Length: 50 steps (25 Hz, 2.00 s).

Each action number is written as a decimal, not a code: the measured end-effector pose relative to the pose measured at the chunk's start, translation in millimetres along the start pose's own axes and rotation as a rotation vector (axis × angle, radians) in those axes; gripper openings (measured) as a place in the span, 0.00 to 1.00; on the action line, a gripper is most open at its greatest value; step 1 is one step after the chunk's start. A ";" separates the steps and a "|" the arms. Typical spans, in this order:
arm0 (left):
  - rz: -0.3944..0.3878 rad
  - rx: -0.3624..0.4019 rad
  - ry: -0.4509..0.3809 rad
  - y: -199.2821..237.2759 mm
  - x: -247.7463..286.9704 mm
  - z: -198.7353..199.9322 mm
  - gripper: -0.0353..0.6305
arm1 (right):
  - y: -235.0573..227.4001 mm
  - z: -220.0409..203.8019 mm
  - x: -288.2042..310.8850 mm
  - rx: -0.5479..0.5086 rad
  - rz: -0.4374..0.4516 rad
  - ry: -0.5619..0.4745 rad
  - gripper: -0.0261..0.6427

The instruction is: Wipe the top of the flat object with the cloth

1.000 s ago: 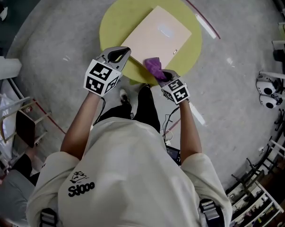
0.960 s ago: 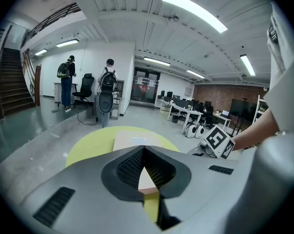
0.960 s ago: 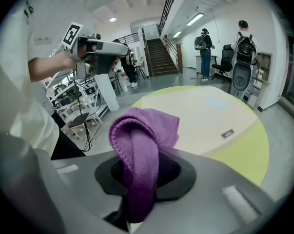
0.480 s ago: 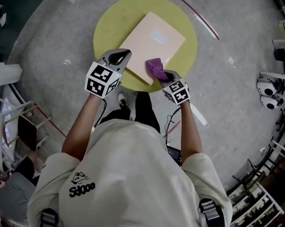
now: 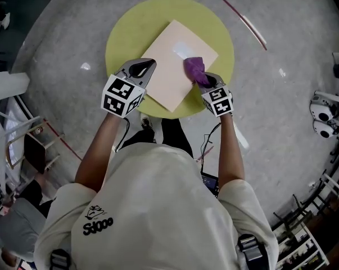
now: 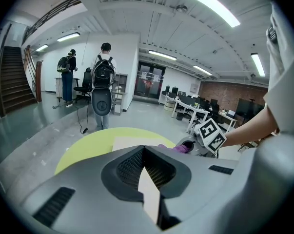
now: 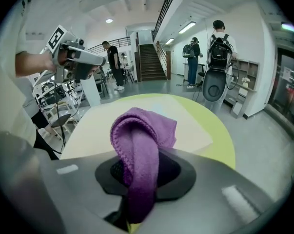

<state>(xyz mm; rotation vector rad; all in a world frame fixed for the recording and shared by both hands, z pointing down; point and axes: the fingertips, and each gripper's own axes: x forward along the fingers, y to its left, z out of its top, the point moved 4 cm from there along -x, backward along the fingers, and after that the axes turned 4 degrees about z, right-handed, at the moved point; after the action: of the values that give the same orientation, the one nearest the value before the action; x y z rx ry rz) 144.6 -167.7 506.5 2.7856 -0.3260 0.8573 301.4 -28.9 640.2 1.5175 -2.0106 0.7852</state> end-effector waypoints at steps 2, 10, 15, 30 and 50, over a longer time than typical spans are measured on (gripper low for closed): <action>0.014 -0.007 0.006 2.0 4.7 4.2 0.06 | -17.3 5.6 0.1 -0.012 -0.019 0.004 0.16; 0.066 -0.039 0.013 14.4 23.4 19.0 0.06 | -80.5 32.6 14.8 -0.067 -0.053 0.026 0.16; 0.102 -0.059 0.007 24.5 23.4 22.5 0.05 | -101.3 47.6 26.5 -0.051 -0.042 0.008 0.16; 0.158 -0.046 -0.078 50.9 -18.3 28.1 0.06 | -105.1 103.2 -10.0 -0.024 -0.206 -0.088 0.16; 0.101 0.151 -0.351 36.8 -121.8 84.2 0.05 | 54.7 198.0 -129.9 -0.062 -0.368 -0.295 0.16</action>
<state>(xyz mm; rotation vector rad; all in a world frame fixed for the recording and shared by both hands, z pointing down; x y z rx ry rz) 80.8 -206.7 373.6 3.0812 -0.4783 0.4217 272.5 -68.2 402.1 1.9820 -1.8447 0.3647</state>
